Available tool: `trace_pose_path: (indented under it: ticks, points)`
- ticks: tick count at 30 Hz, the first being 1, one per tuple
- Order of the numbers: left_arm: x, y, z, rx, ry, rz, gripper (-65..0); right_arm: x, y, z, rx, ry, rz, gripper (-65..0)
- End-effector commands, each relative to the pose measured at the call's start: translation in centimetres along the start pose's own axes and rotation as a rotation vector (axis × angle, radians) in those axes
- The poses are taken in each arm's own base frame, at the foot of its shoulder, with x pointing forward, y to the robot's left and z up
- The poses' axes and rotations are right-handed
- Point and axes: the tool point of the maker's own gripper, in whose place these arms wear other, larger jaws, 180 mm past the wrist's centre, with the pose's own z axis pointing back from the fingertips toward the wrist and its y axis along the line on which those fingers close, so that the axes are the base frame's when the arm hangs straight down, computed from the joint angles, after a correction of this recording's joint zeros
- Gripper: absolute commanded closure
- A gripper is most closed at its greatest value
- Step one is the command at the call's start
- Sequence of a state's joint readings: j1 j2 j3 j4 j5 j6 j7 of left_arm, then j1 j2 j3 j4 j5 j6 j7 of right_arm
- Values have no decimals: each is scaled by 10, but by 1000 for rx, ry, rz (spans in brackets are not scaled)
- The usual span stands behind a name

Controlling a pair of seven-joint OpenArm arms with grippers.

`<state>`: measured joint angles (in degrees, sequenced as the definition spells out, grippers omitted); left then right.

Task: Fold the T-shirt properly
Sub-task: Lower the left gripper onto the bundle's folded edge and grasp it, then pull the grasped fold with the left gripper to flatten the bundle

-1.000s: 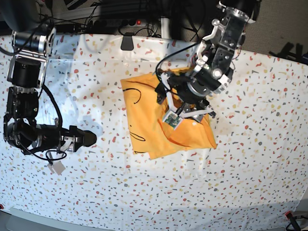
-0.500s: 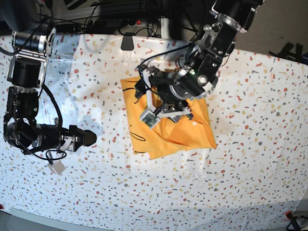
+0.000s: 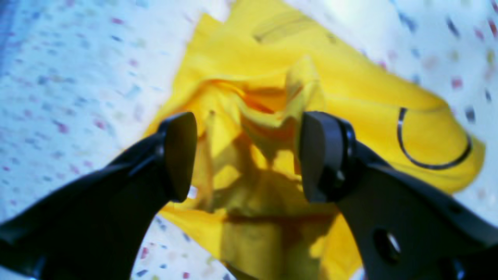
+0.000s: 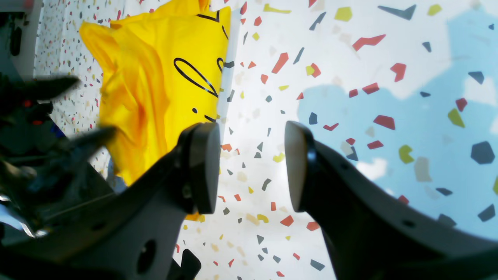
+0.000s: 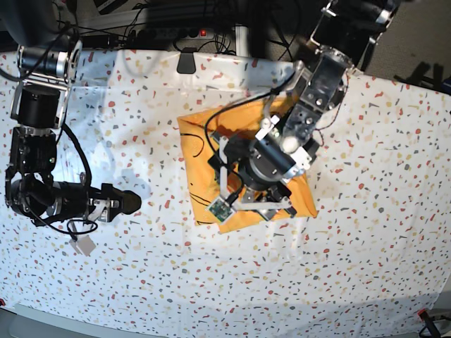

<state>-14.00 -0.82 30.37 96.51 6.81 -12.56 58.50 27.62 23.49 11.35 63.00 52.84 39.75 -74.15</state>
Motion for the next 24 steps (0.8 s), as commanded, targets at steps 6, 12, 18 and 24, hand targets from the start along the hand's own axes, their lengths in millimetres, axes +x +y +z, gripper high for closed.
trace_pose_path:
  ticks: [6,12,18,24]
  points:
    - [13,37,6,103,-80,6,-399,23,2,12,1,-60,31,-258]
    - [4,14,5,-32,-33,97,-399,24,3,12,3,-66,31,-258]
    - [20,-33,14,-310,-96,181,-399,24,2,12,2,-65,31,-258]
    - [24,-64,28,-494,-130,90,-399,24,2,12,2,-66,31,-258]
